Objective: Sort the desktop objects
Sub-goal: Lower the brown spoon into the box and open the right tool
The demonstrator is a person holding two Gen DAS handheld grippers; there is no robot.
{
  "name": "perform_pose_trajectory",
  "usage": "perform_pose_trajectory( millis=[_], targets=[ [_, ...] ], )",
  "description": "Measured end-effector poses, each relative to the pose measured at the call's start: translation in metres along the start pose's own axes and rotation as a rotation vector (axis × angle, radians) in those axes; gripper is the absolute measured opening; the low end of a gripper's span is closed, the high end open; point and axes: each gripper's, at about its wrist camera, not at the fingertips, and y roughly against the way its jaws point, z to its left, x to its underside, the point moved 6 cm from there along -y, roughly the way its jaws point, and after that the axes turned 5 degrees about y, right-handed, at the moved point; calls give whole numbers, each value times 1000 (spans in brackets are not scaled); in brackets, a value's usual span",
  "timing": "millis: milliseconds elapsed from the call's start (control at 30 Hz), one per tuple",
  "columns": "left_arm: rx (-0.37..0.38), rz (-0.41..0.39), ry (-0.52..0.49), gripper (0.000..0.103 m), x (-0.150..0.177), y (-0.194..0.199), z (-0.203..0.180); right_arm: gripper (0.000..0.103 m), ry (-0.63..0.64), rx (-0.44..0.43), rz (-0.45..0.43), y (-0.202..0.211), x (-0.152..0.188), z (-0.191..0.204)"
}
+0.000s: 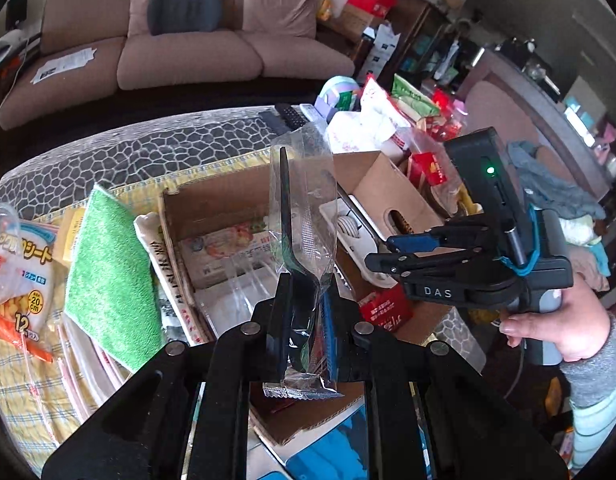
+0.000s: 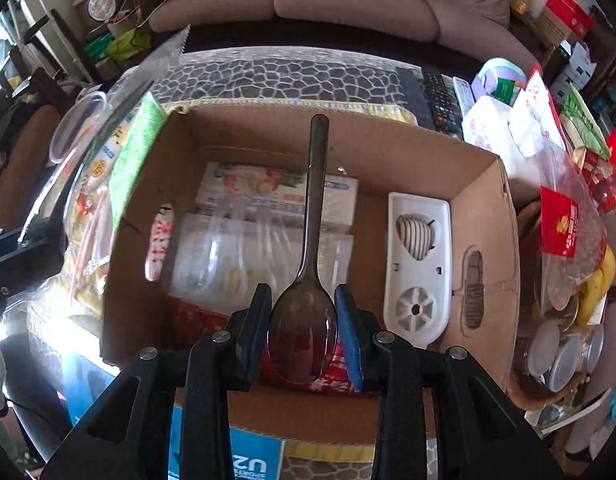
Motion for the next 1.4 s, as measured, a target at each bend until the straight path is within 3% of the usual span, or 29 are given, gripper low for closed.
perform_pose_trajectory(
  millis=[267, 767, 1167, 1400],
  targets=[
    [6, 52, -15, 13, -11, -55, -16, 33, -36, -35, 72, -55, 1, -52],
    [3, 81, -22, 13, -11, -85, -20, 33, -73, -71, 195, -113, 11, -59],
    [-5, 109, -14, 13, -13, -99, -35, 39, -111, -88, 131, -81, 21, -76],
    [35, 155, 131, 13, -19, -132, -44, 45, -149, -114, 8, -26, 24, -102]
  ],
)
